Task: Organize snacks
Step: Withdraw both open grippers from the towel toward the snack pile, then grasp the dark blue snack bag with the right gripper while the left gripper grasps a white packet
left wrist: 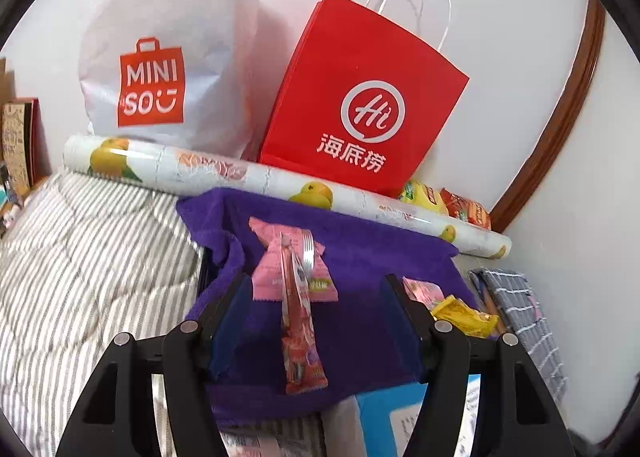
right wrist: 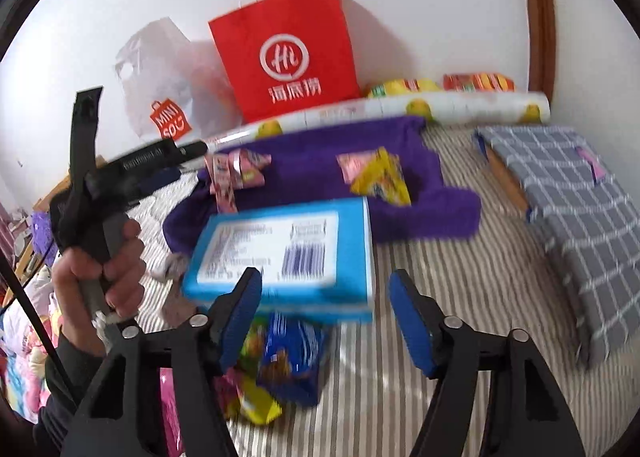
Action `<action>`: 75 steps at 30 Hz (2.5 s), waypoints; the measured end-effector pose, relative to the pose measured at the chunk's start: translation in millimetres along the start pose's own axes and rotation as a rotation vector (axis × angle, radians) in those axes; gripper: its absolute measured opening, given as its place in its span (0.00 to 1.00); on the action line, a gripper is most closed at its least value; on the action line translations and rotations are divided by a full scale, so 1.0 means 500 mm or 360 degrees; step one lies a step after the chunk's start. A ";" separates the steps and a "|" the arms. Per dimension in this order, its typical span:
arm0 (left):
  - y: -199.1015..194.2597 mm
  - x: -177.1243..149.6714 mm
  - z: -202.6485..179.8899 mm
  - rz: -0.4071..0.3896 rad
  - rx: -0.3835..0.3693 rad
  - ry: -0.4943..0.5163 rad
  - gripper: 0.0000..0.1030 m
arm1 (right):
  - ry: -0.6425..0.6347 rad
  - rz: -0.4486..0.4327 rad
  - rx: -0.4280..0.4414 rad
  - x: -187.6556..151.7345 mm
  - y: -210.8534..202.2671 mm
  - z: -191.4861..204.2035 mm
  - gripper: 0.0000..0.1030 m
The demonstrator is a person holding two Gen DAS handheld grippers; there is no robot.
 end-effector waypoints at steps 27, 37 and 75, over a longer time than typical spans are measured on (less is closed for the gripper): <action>-0.182 -0.083 0.035 0.0089 0.0080 0.0223 0.62 | 0.0075 0.0195 0.0056 -0.097 0.081 -0.003 0.34; -0.217 -0.129 0.031 0.0137 0.0096 0.0327 0.62 | -0.0027 0.0057 -0.0046 -0.069 -0.021 -0.009 0.35; -0.045 -0.173 0.036 0.0496 0.0064 0.0442 0.67 | 0.0007 0.0048 -0.0190 -0.118 0.019 -0.121 0.43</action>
Point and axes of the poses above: each gripper's, at about its wrist camera, not at the fingertips, and y roughly the way its jaws point, z to its left, x to its top, the point moved 7 cm from there along y, roughly the way its jaws point, and after that the axes turned 11 degrees about x, right-handed, at the moved point
